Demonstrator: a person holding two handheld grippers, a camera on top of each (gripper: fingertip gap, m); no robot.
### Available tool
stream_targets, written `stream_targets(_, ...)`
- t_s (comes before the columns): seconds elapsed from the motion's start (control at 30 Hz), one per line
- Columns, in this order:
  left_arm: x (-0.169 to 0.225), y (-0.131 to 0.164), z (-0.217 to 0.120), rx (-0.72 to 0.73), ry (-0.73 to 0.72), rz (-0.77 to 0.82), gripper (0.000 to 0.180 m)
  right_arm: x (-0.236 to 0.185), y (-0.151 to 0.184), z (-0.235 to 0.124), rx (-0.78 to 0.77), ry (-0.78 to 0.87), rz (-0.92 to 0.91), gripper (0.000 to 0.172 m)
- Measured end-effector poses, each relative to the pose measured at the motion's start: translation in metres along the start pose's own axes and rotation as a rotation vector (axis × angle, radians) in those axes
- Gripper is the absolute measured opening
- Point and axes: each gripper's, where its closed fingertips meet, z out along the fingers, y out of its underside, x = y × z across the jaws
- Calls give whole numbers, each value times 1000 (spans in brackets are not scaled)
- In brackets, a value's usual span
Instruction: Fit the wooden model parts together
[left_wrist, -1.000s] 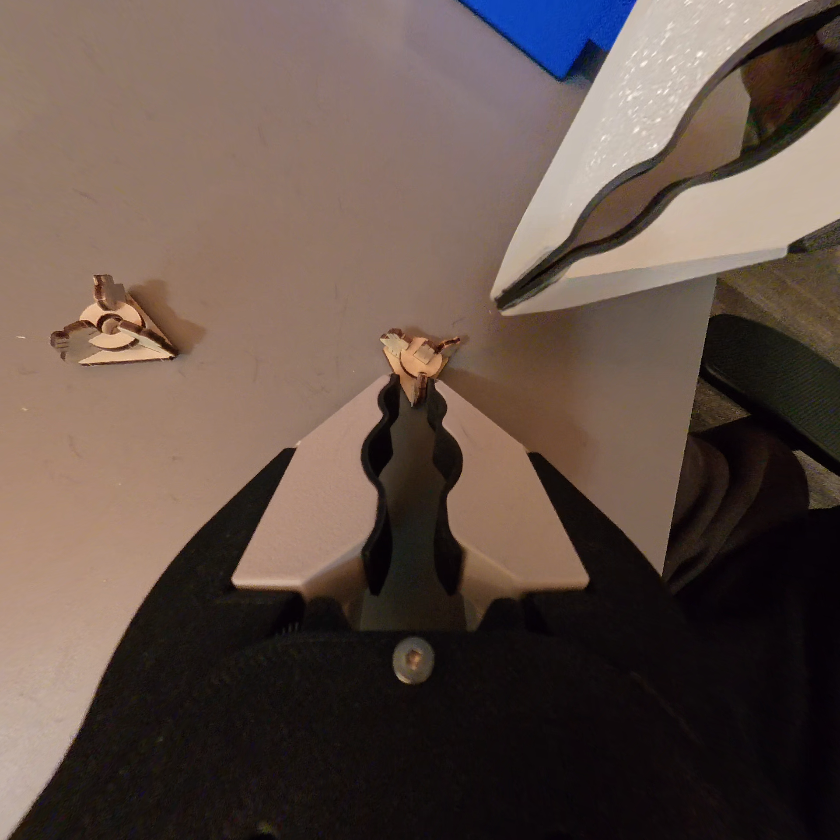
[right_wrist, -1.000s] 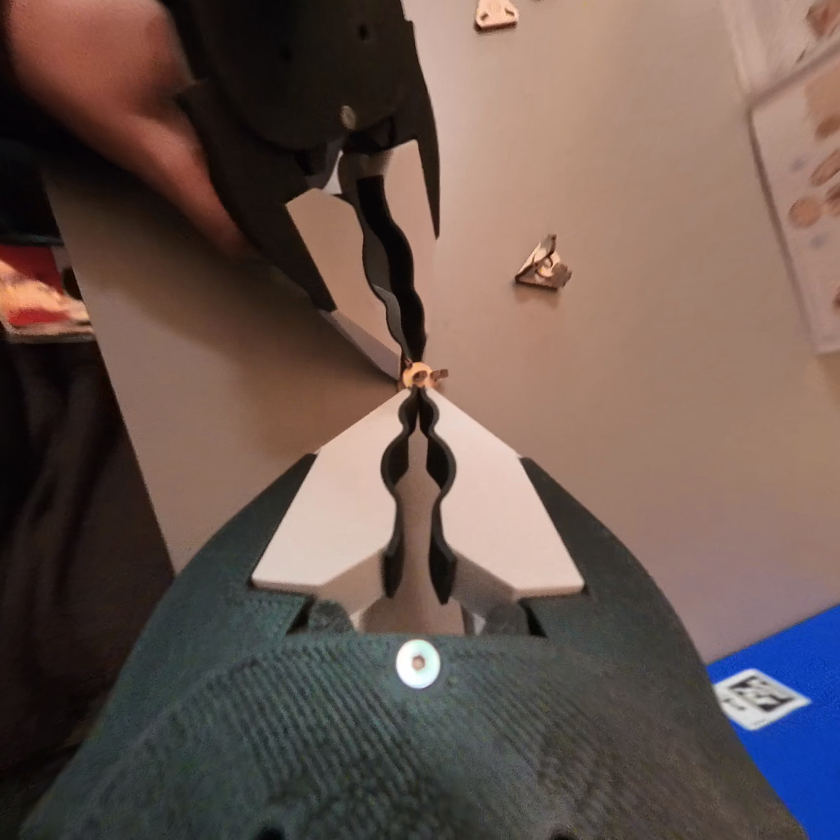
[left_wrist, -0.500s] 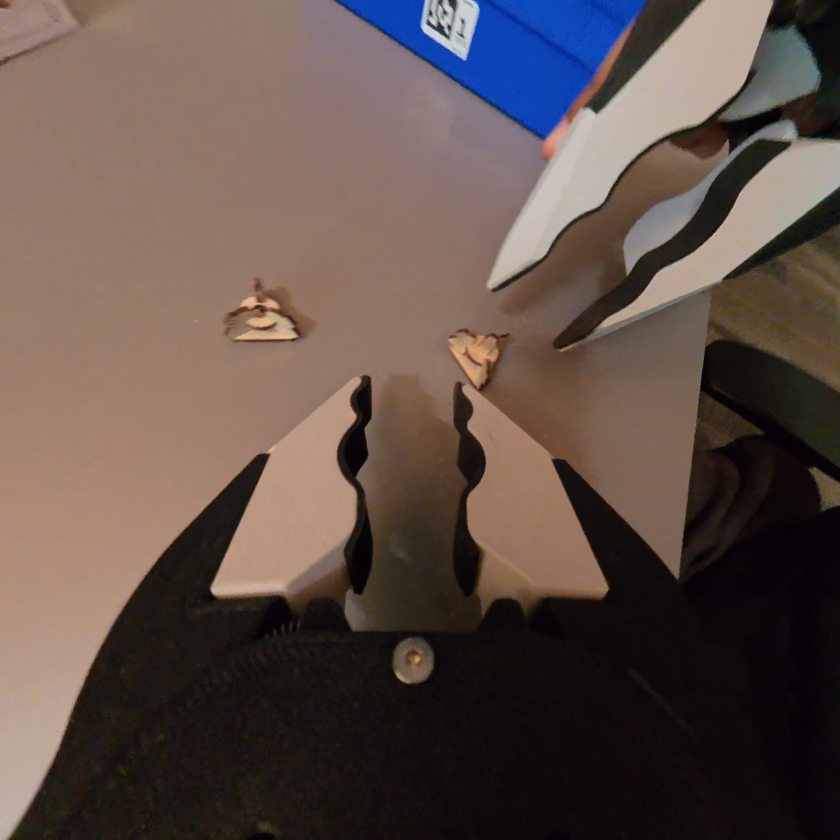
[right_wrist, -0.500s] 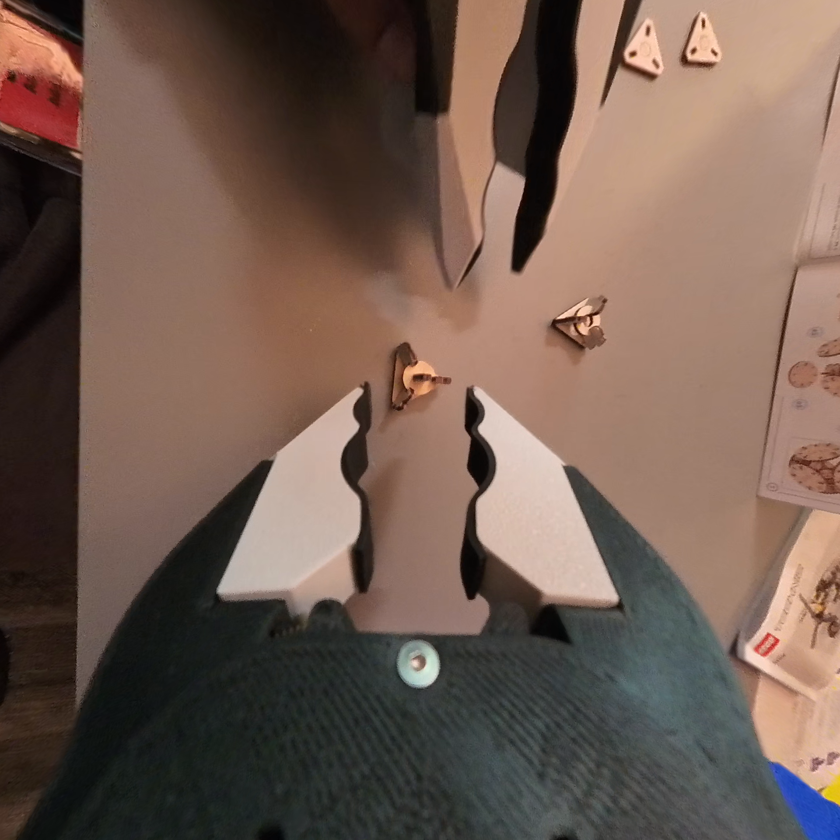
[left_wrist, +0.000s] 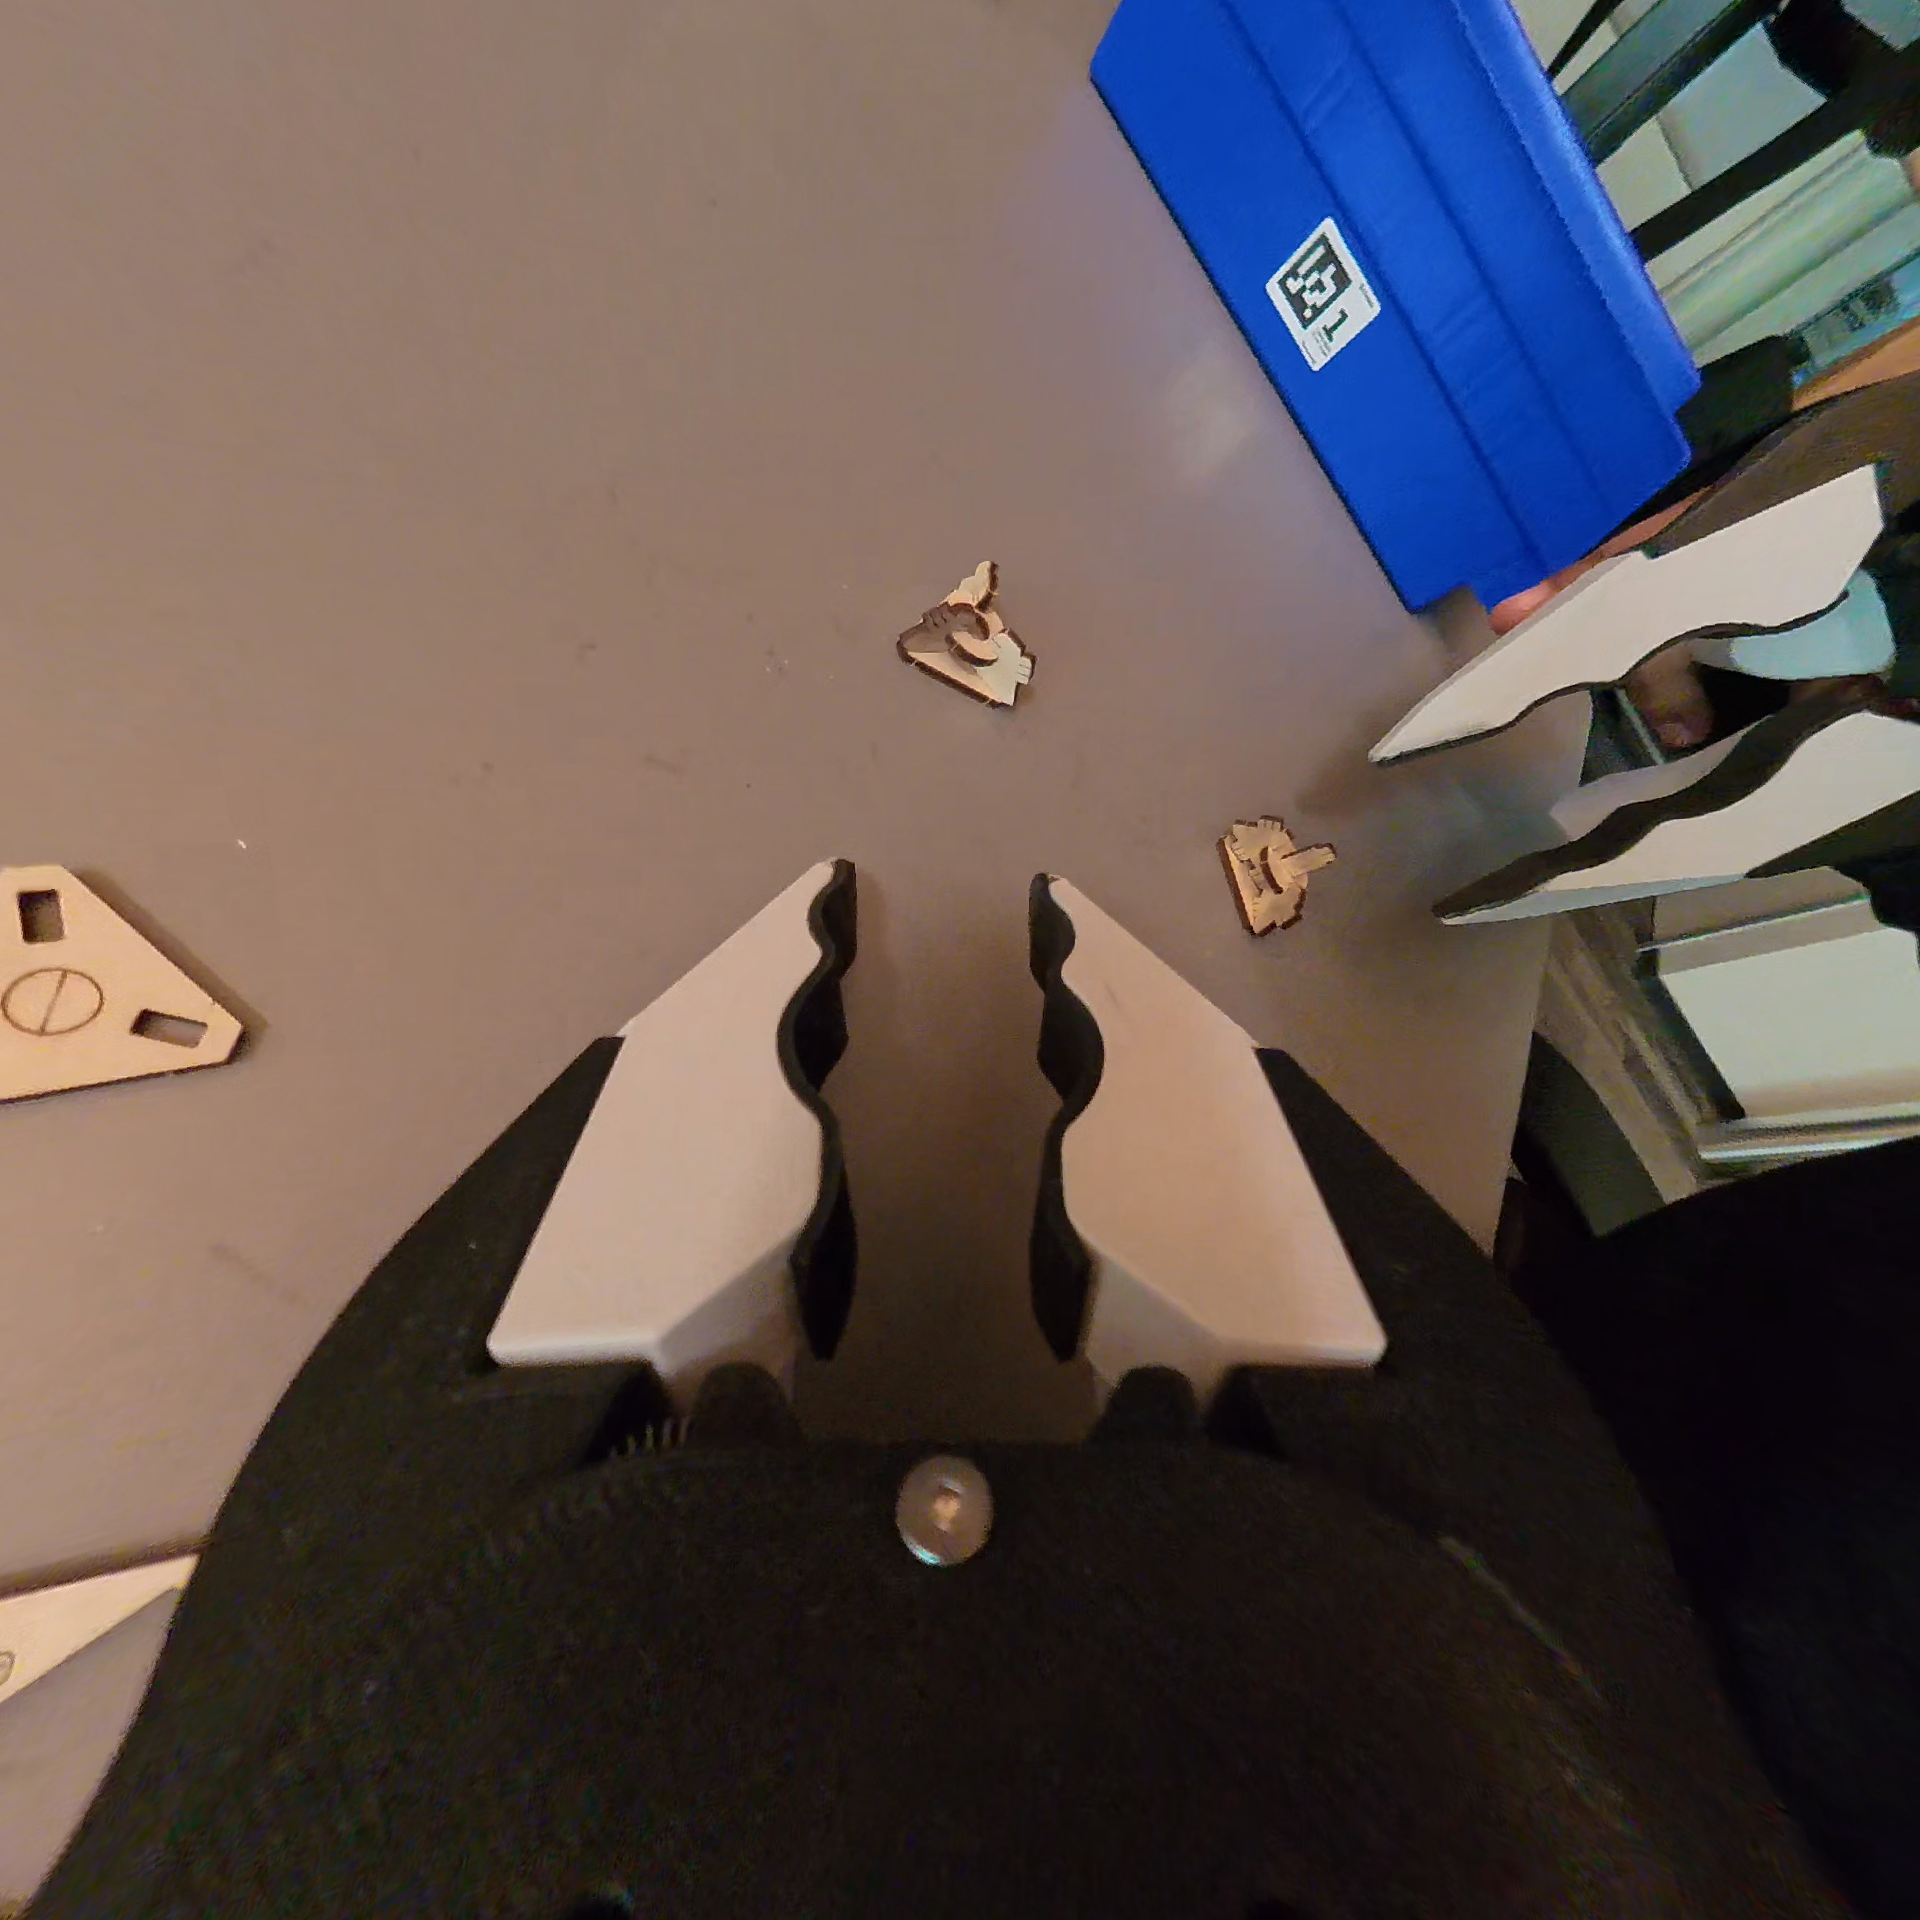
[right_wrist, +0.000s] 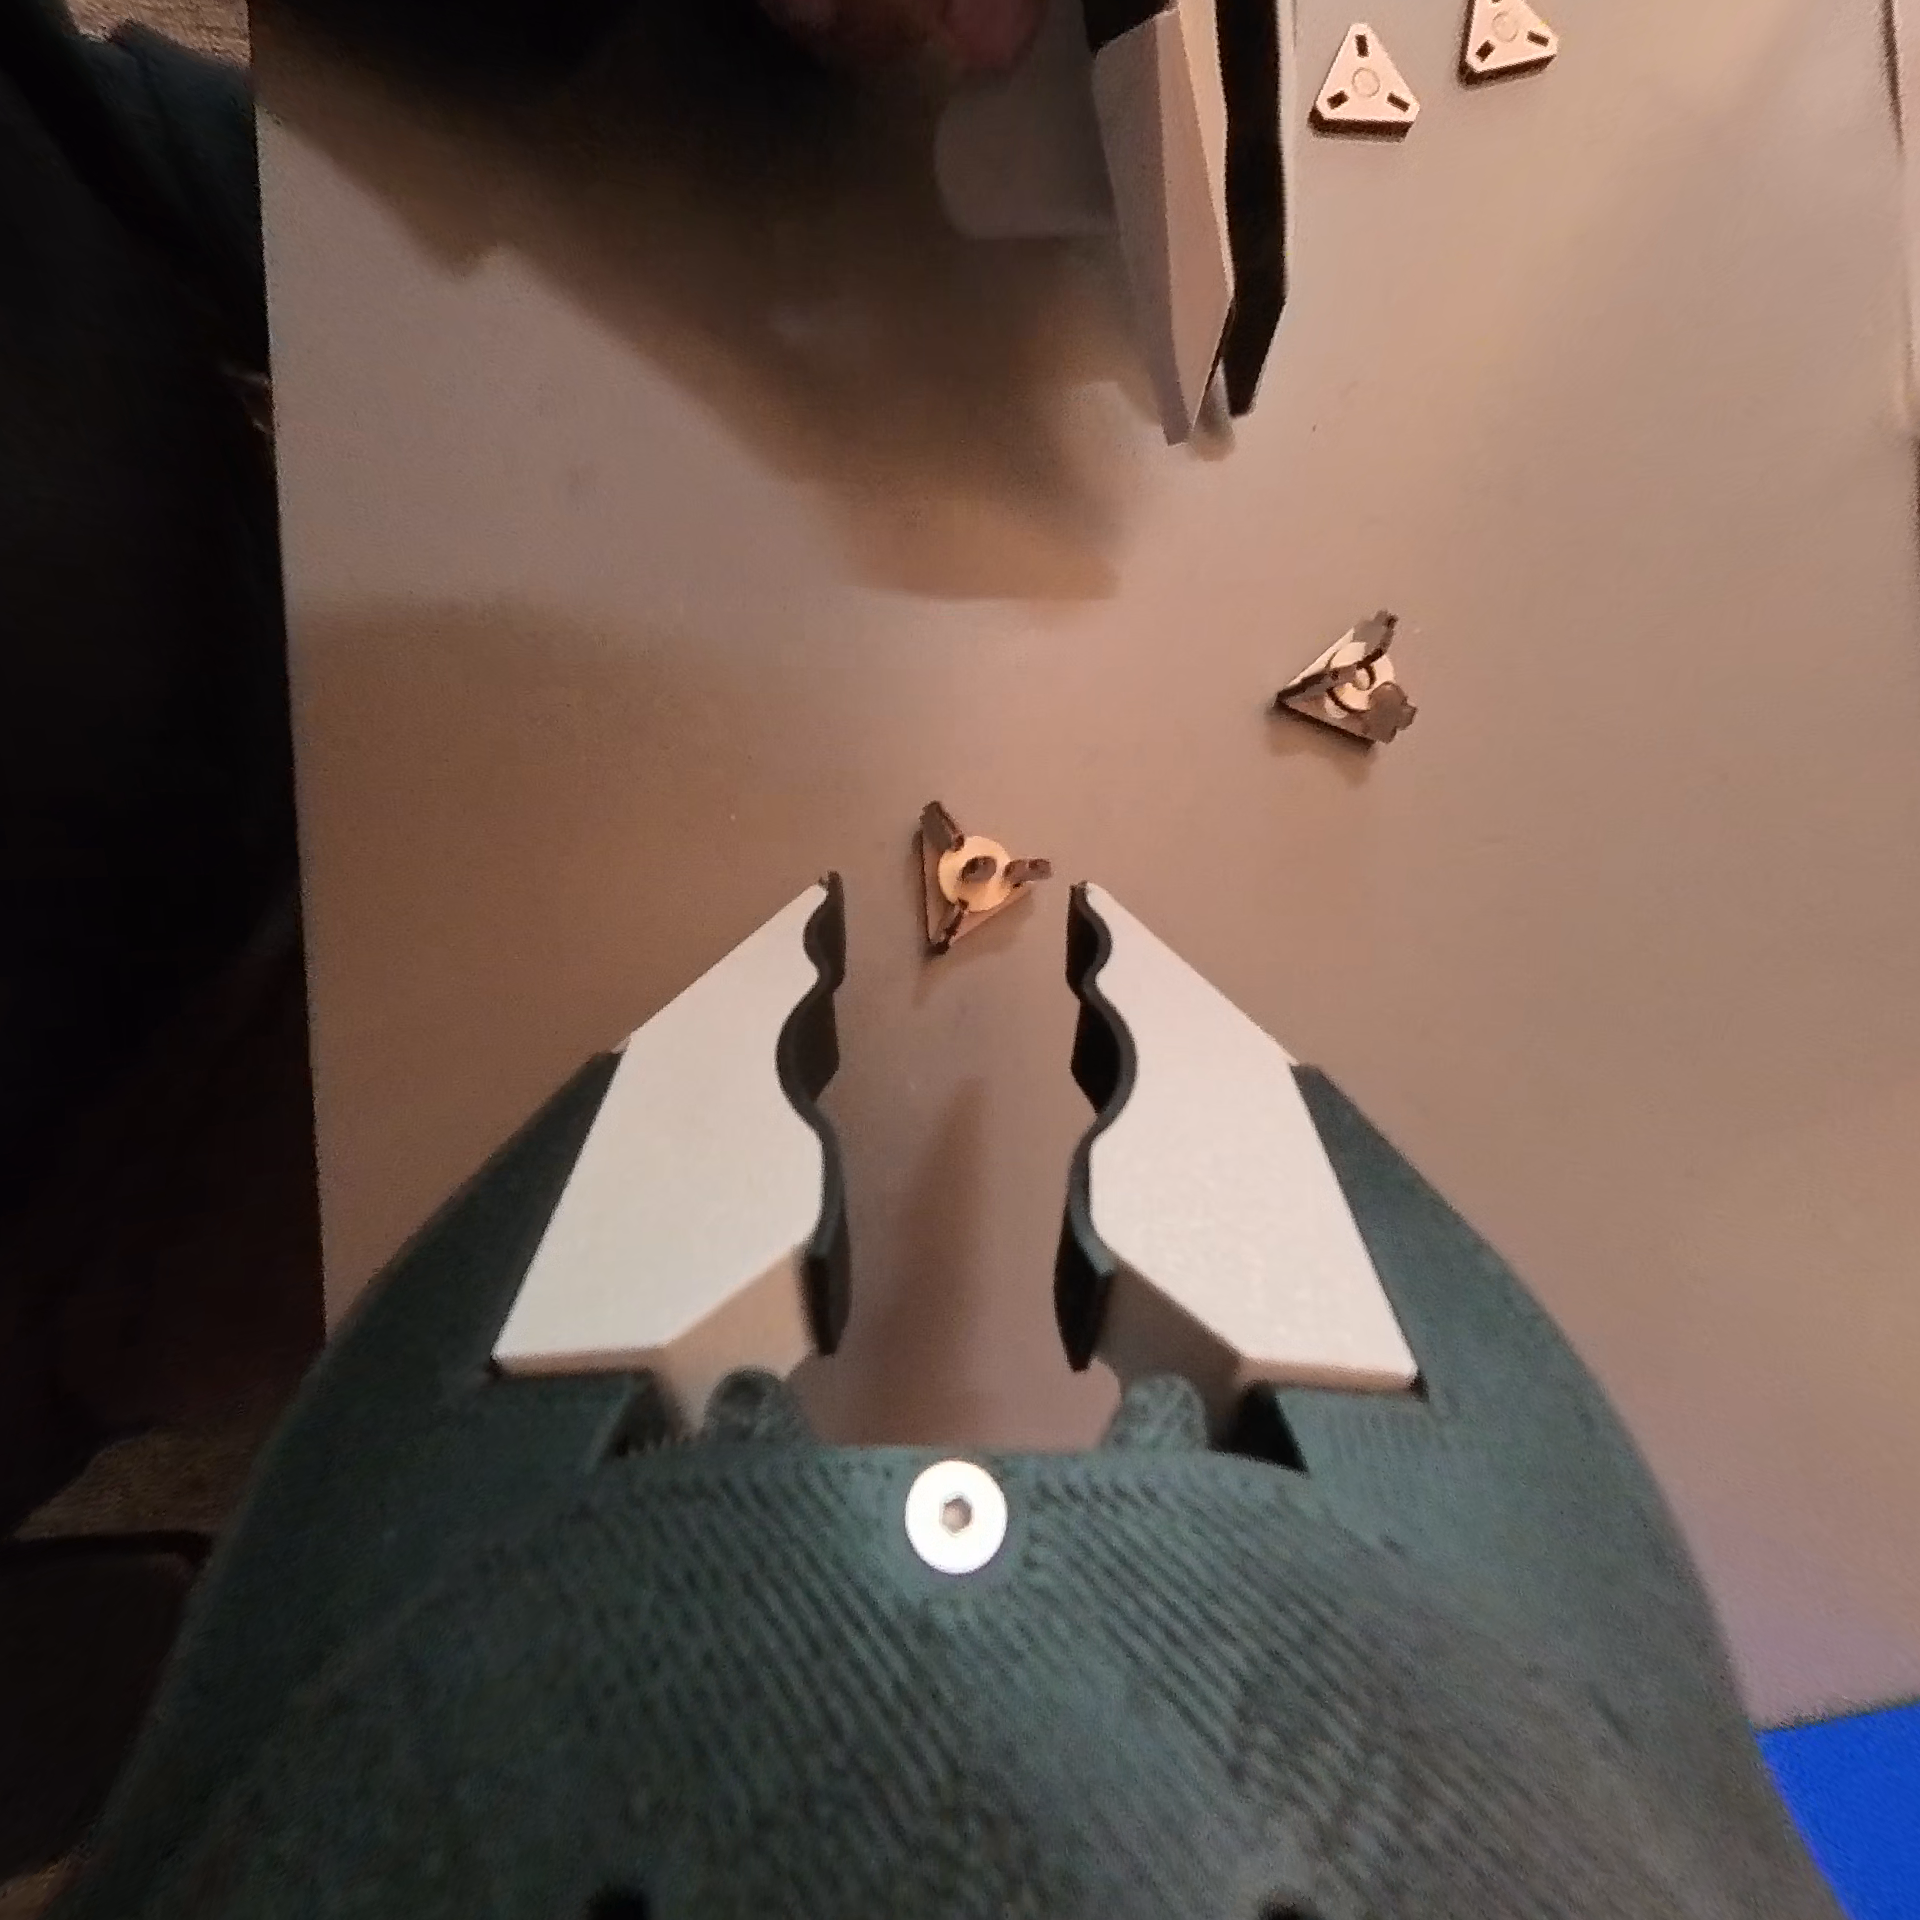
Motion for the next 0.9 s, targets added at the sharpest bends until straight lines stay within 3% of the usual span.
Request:
stream_targets(0.2, 0, -1, -1, 9, 26, -35, 30, 3, -9, 3, 24, -43, 61, 36)
stream_targets(0.33, 0, -2, -1, 11, 42, -45, 30, 5, -8, 10, -38, -81, 98, 37)
stream_targets(0.77, 7, 1, 0, 1, 64, -26, 31, 4, 10, 29, -256, -87, -26, 34)
stream_targets(0.9, 7, 1, 0, 1, 65, -29, 31, 5, 12, 30, -284, -83, -65, 24)
